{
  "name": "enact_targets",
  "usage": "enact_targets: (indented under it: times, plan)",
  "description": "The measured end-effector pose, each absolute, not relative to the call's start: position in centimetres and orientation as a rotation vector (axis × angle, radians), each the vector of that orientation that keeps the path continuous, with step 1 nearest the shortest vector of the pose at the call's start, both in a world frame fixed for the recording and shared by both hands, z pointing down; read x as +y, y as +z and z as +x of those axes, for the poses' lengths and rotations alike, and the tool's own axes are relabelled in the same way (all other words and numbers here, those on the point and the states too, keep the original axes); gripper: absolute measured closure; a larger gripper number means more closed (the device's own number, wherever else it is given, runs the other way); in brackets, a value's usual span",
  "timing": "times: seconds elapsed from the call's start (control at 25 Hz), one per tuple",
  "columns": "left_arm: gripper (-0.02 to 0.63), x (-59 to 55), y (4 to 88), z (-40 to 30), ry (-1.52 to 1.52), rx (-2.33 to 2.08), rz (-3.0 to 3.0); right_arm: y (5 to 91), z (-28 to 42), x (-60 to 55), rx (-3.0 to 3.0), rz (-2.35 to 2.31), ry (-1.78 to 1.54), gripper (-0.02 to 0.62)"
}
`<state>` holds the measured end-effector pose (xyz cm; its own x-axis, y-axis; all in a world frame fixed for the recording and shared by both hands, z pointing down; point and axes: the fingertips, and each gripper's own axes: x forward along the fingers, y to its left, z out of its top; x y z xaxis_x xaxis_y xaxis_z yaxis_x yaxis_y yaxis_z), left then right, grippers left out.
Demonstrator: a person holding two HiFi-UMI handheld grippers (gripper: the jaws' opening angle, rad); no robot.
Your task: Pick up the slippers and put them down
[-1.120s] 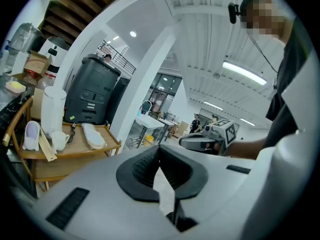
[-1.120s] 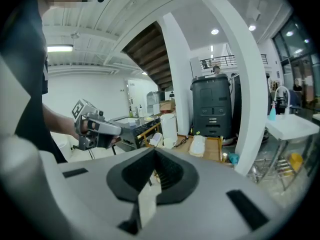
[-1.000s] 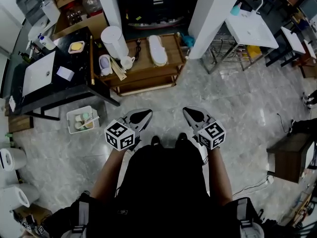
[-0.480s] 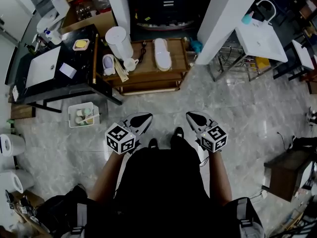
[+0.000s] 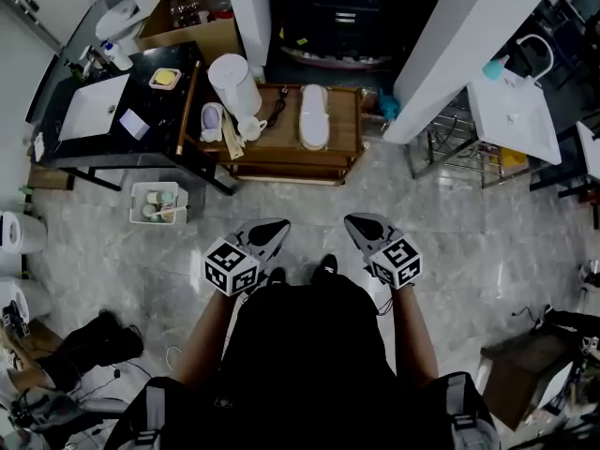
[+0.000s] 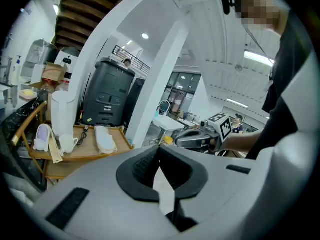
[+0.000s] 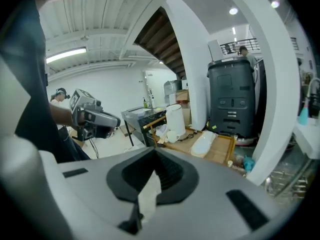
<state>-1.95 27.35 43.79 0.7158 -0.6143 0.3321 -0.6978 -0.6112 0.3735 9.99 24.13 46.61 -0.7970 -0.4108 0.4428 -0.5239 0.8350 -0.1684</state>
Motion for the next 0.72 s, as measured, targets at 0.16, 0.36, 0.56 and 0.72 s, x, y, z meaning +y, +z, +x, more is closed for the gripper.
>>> enact_targets:
  times: [0.16, 0.36, 0.56, 0.72]
  plan:
    - [0.6, 26.3, 44.1, -0.9, 0.241, -1.073, 2.411, 47.0, 11.0, 22.6, -2.64, 0.615, 0.391, 0.588]
    - [0.6, 25.3, 44.2, -0.3, 0.211, -1.175, 2.344, 47.7, 11.7, 21.1, -2.643, 0.502, 0.377, 0.588]
    - [0.6, 25.0, 44.5, 0.4, 0.203, -1.261, 2.303, 48.2, 12.3, 19.7, -2.66, 0.417, 0.356, 0.588]
    - [0.6, 24.3, 44.1, 0.9, 0.192, -1.309, 2.287, 48.2, 12.7, 18.9, -2.674, 0.372, 0.339, 0.588]
